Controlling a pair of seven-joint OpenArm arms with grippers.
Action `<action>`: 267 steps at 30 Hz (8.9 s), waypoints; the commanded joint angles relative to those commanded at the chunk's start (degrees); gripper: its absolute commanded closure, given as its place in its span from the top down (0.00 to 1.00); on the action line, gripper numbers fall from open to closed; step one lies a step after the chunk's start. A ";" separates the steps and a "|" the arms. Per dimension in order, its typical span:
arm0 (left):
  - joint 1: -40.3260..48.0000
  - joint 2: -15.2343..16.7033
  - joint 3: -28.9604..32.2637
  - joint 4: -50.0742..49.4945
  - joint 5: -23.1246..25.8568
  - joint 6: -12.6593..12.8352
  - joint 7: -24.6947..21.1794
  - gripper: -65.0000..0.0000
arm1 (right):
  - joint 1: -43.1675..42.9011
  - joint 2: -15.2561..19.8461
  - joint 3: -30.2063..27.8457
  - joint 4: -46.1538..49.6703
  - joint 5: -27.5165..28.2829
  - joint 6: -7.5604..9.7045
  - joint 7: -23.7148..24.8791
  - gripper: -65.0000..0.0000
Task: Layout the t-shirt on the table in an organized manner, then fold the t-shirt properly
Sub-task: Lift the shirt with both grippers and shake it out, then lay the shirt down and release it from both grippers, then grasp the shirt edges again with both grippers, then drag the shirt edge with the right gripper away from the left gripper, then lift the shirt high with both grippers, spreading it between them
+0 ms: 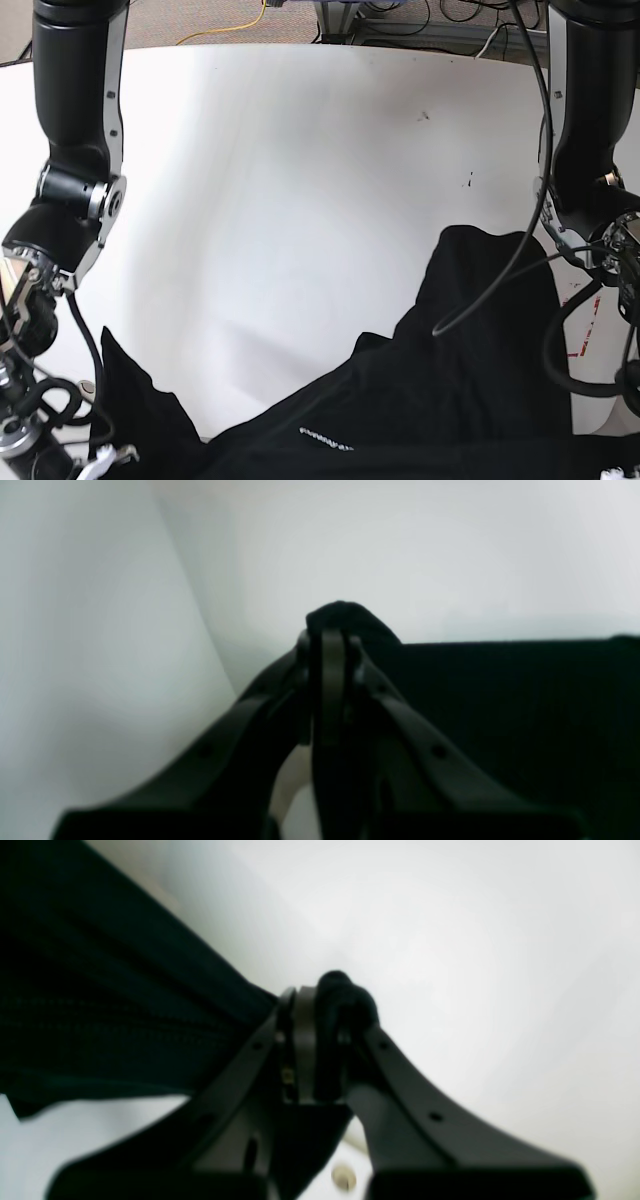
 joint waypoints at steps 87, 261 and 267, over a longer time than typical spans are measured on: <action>50.81 14.24 -13.27 -7.12 0.35 -18.73 0.00 0.76 | -53.27 -10.20 21.71 12.84 -0.18 0.09 0.26 0.00; 44.66 6.15 -9.93 -18.02 17.14 -9.49 -32.62 0.00 | -65.23 -14.42 28.48 10.20 19.96 1.27 -8.09 0.00; 39.03 5.71 -9.85 -11.78 18.20 -5.71 -32.35 0.00 | -56.88 -8.62 28.48 10.11 24.88 1.27 -10.64 0.00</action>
